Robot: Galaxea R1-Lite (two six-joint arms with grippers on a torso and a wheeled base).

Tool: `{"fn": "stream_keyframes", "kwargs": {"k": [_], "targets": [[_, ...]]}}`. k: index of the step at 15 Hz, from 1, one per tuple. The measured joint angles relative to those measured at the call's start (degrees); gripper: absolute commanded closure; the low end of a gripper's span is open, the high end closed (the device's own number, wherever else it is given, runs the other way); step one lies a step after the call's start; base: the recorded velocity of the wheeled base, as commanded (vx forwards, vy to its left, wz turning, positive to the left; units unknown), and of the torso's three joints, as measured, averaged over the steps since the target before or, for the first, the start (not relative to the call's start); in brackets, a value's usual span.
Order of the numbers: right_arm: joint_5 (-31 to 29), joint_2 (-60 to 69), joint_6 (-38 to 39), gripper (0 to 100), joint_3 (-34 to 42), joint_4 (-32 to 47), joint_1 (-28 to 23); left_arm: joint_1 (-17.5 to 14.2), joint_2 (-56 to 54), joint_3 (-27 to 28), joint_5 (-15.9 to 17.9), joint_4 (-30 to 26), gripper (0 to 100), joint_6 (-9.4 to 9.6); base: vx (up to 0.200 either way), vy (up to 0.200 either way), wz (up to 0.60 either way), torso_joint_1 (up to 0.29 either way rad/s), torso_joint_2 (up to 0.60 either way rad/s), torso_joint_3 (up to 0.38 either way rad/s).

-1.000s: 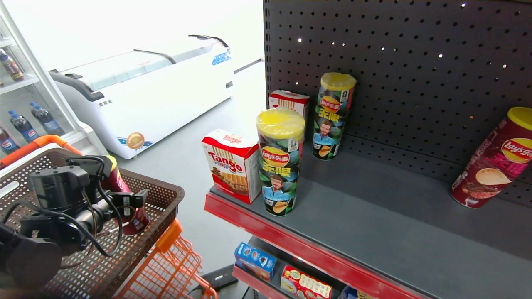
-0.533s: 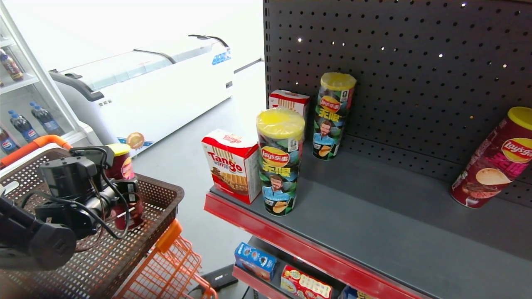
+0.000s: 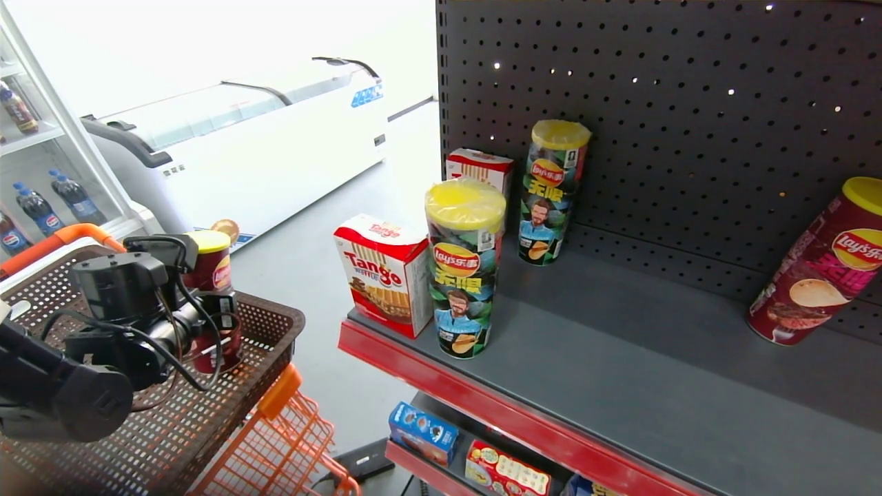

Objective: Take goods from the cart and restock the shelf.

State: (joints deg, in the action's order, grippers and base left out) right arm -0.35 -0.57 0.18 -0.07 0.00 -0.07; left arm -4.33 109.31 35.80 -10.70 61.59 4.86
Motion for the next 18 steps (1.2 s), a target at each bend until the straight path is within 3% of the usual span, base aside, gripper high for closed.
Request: {"fn": "stream_keyframes", "kwargs": {"k": [6, 12, 16, 18], "targets": [[0.0, 0.0, 0.0, 0, 0.0, 0.0, 0.0, 2.7, -14.0, -1.4, 0.5, -10.7, 100, 0.5, 0.0, 0.0, 0.0, 0.0, 0.0, 0.0], [0.0, 0.0, 0.0, 0, 0.0, 0.0, 0.0, 6.1, -21.9, 1.9, 0.6, -13.3, 100, 0.77, 0.0, 0.0, 0.0, 0.0, 0.0, 0.0], [0.0, 0.0, 0.0, 0, 0.0, 0.0, 0.0, 14.8, -26.6, -0.3, 1.0, -14.8, 100, 0.57, 0.0, 0.0, 0.0, 0.0, 0.0, 0.0], [0.0, 0.0, 0.0, 0, 0.0, 0.0, 0.0, 19.8, -28.6, -2.7, 3.0, -14.9, 100, -1.06, 0.0, 0.0, 0.0, 0.0, 0.0, 0.0]]}}
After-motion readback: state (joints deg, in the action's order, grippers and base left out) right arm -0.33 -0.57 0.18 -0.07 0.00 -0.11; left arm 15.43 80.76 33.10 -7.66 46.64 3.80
